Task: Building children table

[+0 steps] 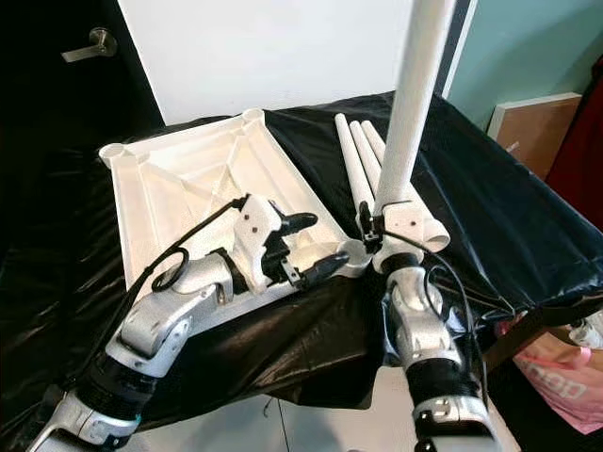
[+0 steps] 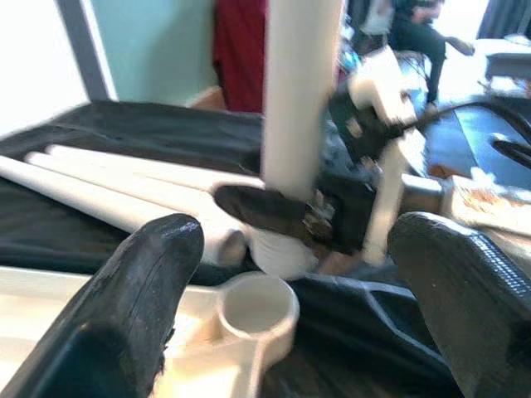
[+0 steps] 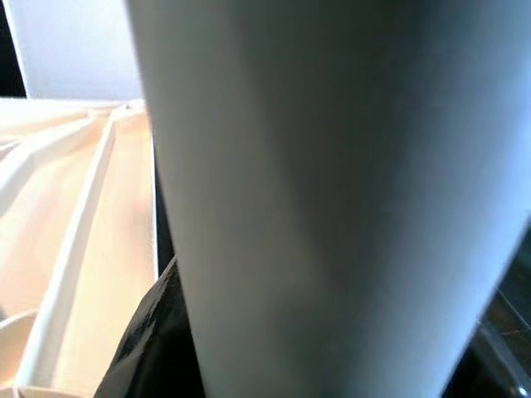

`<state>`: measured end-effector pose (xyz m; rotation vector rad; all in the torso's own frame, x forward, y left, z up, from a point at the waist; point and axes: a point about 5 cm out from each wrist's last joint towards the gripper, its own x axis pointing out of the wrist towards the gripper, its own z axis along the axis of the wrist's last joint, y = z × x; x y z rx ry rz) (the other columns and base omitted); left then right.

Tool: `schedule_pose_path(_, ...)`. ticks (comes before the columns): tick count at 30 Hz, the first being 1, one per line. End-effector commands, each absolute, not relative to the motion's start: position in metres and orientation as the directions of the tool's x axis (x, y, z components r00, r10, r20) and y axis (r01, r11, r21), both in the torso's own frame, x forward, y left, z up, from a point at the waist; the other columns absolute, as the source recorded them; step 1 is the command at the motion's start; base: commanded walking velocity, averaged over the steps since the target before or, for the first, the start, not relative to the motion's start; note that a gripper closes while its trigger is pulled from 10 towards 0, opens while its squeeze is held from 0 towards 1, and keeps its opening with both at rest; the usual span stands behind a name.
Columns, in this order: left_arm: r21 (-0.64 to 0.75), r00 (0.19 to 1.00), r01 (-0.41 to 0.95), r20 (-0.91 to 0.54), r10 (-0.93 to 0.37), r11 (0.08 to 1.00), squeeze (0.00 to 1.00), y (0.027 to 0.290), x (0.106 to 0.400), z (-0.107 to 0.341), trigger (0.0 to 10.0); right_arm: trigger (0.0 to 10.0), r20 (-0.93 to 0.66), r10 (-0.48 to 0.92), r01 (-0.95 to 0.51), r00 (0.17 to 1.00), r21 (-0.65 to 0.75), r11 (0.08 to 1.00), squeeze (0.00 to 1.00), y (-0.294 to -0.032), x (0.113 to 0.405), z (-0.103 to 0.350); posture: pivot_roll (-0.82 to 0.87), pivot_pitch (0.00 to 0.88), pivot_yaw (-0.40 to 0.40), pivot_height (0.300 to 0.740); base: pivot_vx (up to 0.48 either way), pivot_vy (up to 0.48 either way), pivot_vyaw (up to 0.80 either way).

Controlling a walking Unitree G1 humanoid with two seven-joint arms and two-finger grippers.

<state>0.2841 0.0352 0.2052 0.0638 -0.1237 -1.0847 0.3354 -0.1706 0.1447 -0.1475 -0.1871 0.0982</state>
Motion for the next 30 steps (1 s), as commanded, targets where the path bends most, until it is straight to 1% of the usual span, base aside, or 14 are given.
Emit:
schedule_pose_path(1, 0.119, 0.388, 0.909, 0.105, -0.916, 0.399, 1.00, 0.032, 0.286, 0.215, 10.0, 10.0, 0.141, 0.185, -0.161, 0.973, -0.167, 0.973, 0.00, -0.167, 0.339, 0.153, -0.19, 0.005, 0.022, 0.740, 0.000, 0.000, 0.00)
schedule_pose_path(4, 0.115, 0.374, 0.914, 0.130, -0.918, 0.389, 1.00, 0.029, 0.288, 0.222, 10.0, 10.0, 0.126, 0.226, -0.204, 0.966, -0.166, 0.965, 0.00, -0.168, 0.340, 0.158, -0.19, 0.005, 0.020, 0.740, 0.000, 0.000, 0.00)
schedule_pose_path(5, 0.120, 0.357, 0.919, 0.159, -0.921, 0.376, 0.00, 0.024, 0.290, 0.230, 10.0, 10.0, 0.105, 0.270, -0.250, 0.957, -0.169, 0.953, 0.00, -0.170, 0.340, 0.162, -0.20, 0.003, 0.019, 0.740, 0.000, 0.000, 0.00)
schedule_pose_path(6, 0.120, 0.357, 0.919, 0.159, -0.921, 0.376, 0.00, 0.024, 0.290, 0.230, 10.0, 10.0, 0.105, 0.270, -0.250, 0.957, -0.169, 0.953, 0.00, -0.170, 0.340, 0.162, -0.20, 0.003, 0.019, 0.740, 0.000, 0.000, 0.00)
schedule_pose_path(7, 0.112, 0.334, 0.927, 0.191, -0.923, 0.359, 0.00, 0.020, 0.291, 0.238, 10.0, 10.0, 0.085, 0.316, -0.298, 0.945, -0.177, 0.938, 0.00, -0.171, 0.340, 0.168, -0.20, 0.003, 0.018, 0.740, 0.000, 0.000, 0.00)
schedule_pose_path(8, 0.112, 0.334, 0.927, 0.191, -0.923, 0.359, 0.00, 0.020, 0.291, 0.238, 10.0, 10.0, 0.085, 0.316, -0.298, 0.945, -0.177, 0.938, 0.00, -0.171, 0.340, 0.168, -0.20, 0.003, 0.018, 0.740, 0.000, 0.000, 0.00)
schedule_pose_path(9, 0.110, 0.295, 0.939, 0.223, -0.929, 0.325, 0.00, 0.014, 0.289, 0.245, 10.0, 10.0, 0.073, 0.358, -0.339, 0.931, -0.191, 0.921, 0.00, -0.173, 0.339, 0.173, -0.21, 0.004, 0.019, 0.740, 0.000, 0.000, 0.00)
schedule_pose_path(10, 0.110, 0.295, 0.939, 0.223, -0.929, 0.325, 0.00, 0.014, 0.289, 0.245, 10.0, 10.0, 0.073, 0.358, -0.339, 0.931, -0.191, 0.921, 0.00, -0.173, 0.339, 0.173, -0.21, 0.004, 0.019, 0.740, 0.000, 0.000, 0.00)
schedule_pose_path(12, 0.113, 0.246, 0.953, 0.258, -0.934, 0.282, 0.00, 0.007, 0.287, 0.254, 10.0, 10.0, 0.044, 0.408, -0.392, 0.912, -0.197, 0.898, 0.00, -0.175, 0.336, 0.178, -0.21, 0.005, 0.020, 0.740, 0.000, 0.000, 0.00)
schedule_pose_path(13, 0.113, 0.246, 0.953, 0.258, -0.934, 0.282, 0.00, 0.007, 0.287, 0.254, 10.0, 10.0, 0.044, 0.408, -0.392, 0.912, -0.197, 0.898, 0.00, -0.175, 0.336, 0.178, -0.21, 0.005, 0.020, 0.740, 0.000, 0.000, 0.00)
schedule_pose_path(15, 0.132, 0.220, 0.956, 0.266, -0.939, 0.261, 0.00, 0.000, 0.288, 0.260, 10.0, 10.0, 0.022, 0.461, -0.441, 0.887, -0.258, 0.860, 0.00, -0.175, 0.331, 0.181, -0.21, 0.008, 0.021, 0.740, 0.000, 0.000, 0.00)
schedule_pose_path(19, 0.164, 0.175, 0.961, 0.265, -0.948, 0.223, 0.00, -0.010, 0.292, 0.268, 10.0, 10.0, -0.036, 0.527, -0.513, 0.849, -0.299, 0.805, 0.00, -0.173, 0.324, 0.180, -0.22, 0.012, 0.026, 0.740, 0.000, 0.000, 0.00)
schedule_pose_path(28, 0.198, 0.145, 0.961, 0.246, -0.958, 0.196, 0.00, -0.017, 0.299, 0.276, 10.0, 10.0, -0.113, 0.597, -0.600, 0.794, -0.304, 0.740, 0.00, -0.172, 0.314, 0.179, -0.22, 0.014, 0.040, 0.740, 0.000, 0.000, 0.00)
schedule_pose_path(30, 0.183, 0.121, 0.968, 0.265, -0.957, 0.173, 0.00, -0.017, 0.299, 0.280, 10.0, 10.0, -0.135, 0.617, -0.625, 0.776, -0.299, 0.721, 0.00, -0.171, 0.311, 0.176, -0.22, 0.014, 0.043, 0.740, 0.000, 0.000, 0.00)
